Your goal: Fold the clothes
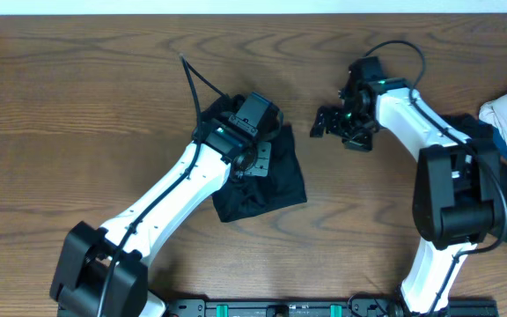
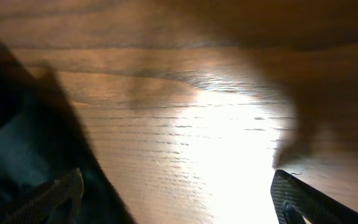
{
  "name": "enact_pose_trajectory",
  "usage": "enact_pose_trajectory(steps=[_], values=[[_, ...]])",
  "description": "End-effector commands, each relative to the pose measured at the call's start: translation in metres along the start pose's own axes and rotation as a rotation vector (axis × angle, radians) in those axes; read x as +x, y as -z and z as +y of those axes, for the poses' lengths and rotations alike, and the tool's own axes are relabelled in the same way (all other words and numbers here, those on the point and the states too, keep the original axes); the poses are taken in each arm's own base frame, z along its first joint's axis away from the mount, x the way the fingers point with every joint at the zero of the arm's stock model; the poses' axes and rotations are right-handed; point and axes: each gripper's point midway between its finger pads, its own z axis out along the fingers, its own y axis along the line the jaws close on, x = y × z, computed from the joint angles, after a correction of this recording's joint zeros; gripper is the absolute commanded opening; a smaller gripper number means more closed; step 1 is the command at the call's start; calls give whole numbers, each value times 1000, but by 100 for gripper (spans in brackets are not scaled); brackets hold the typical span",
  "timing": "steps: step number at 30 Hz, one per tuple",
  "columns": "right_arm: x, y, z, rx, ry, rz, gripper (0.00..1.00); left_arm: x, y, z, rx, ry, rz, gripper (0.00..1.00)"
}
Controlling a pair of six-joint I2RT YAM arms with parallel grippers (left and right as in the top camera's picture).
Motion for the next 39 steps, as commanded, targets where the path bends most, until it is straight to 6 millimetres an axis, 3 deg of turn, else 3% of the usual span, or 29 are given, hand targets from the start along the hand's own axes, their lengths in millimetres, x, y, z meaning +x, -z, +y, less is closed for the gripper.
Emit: enact_pose_trajectory(steps=[1,11,19,24,25,29,35,39], values=[[-2,20,7,-43,41,-30,95,8,-22,-12,41,10,66,6],[-13,24,-15,38,33,-72,97,12,-47,-25,41,-7,88,6],[-15,26,-22,45,41,-74,97,31,-88,-41,19,19,152,7],[-16,28,-28,48,33,-71,98,48,-111,-41,-16,32,213,34],[-16,28,-29,48,30,-72,98,51,-114,-41,-21,29,222,50],[-17,29,-32,49,23,-73,98,52,-119,-43,-14,28,225,79],[-17,29,-32,49,29,-72,98,43,-107,-49,17,8,191,86],[-19,30,-34,48,22,-76,98,24,-78,-56,59,-21,106,87]])
